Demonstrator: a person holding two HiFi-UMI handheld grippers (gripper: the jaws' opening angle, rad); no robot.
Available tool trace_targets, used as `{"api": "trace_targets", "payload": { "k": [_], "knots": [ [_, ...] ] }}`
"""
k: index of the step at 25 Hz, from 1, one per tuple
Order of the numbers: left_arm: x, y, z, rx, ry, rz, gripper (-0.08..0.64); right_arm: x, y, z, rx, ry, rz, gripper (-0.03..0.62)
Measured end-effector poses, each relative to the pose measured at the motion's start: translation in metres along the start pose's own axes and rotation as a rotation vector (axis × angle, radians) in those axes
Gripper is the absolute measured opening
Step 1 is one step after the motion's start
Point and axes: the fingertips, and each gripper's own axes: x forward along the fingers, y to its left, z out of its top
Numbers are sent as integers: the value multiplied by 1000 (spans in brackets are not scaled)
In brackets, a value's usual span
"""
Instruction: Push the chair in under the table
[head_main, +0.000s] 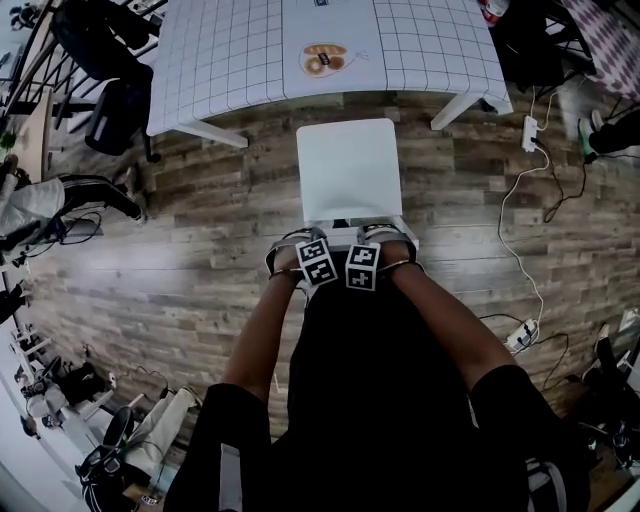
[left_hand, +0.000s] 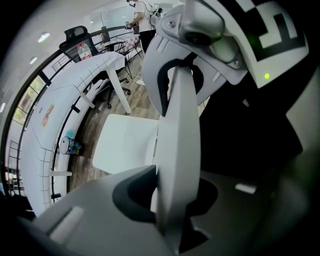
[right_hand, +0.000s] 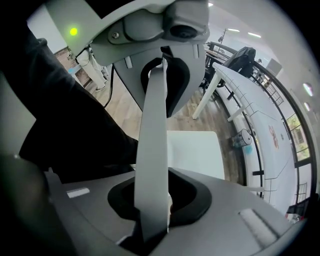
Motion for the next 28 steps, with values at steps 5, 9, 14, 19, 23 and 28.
{"api": "trace_targets", "payload": {
  "k": [5, 9, 14, 19, 23, 28],
  "knots": [
    [-4, 32, 3, 17, -5, 8, 94, -1, -32, 1, 7, 1, 0, 69],
    [-6, 50, 5, -1, 5, -34, 98, -2, -51, 2, 9, -1, 9, 69],
    [-8, 78, 8, 37, -4, -43, 97, -1, -80, 2, 12, 4, 12, 69],
    [-10, 109, 6, 68, -10, -24, 92, 2, -110, 7, 21, 3, 11, 71],
    [-8, 132, -1, 122, -8, -19, 87, 8, -131, 16, 42, 0, -2, 73],
    [-10, 157, -3, 138, -11, -10, 86, 10, -155, 20, 53, 9, -16, 72]
  ]
}}
